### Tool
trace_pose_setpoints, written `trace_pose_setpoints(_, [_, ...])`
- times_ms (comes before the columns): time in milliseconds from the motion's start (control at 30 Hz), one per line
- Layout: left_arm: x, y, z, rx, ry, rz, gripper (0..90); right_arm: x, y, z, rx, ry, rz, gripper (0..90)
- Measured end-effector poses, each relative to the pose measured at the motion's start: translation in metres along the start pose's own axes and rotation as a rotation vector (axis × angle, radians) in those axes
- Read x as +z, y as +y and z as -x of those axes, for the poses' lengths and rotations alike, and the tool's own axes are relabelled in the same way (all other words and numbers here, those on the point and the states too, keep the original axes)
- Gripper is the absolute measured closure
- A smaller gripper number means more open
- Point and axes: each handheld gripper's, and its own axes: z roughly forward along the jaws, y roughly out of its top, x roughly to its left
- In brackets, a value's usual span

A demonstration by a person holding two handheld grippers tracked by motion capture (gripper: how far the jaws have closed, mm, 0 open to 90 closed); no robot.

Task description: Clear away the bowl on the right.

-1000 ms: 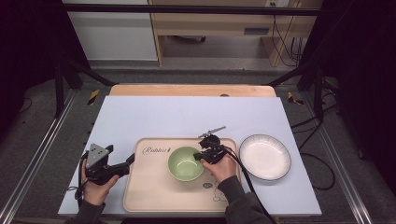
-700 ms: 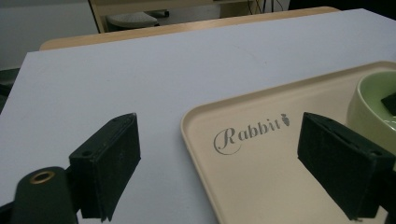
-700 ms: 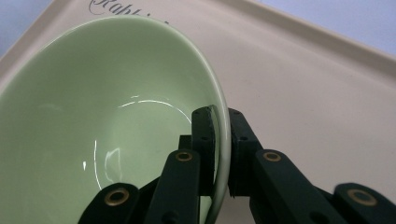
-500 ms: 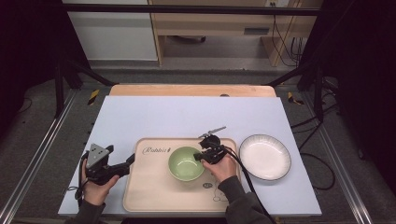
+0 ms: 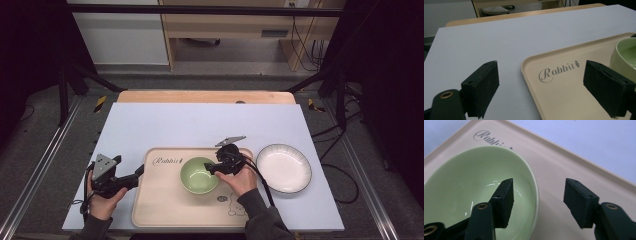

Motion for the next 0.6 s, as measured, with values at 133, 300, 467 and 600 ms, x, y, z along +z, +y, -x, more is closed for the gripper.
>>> trace_pose_setpoints(133, [0.000, 0.000, 0.000, 0.002, 0.000, -0.002, 12.8, -0.008, 0.000, -0.002, -0.032, -0.004, 0.055, 30.9])
trace_pose_setpoints(300, [0.000, 0.000, 0.000, 0.003, 0.000, -0.003, 12.8, -0.020, 0.000, -0.005, -0.056, -0.003, 0.128, 20.3])
trace_pose_setpoints(467, [0.000, 0.000, 0.000, 0.002, 0.000, -0.001, 12.7, -0.032, 0.000, -0.006, -0.084, -0.016, 0.183, 17.9])
trace_pose_setpoints(600, [0.000, 0.000, 0.000, 0.004, 0.001, -0.005, 12.7, -0.042, -0.002, -0.006, -0.091, -0.031, 0.215, 17.3])
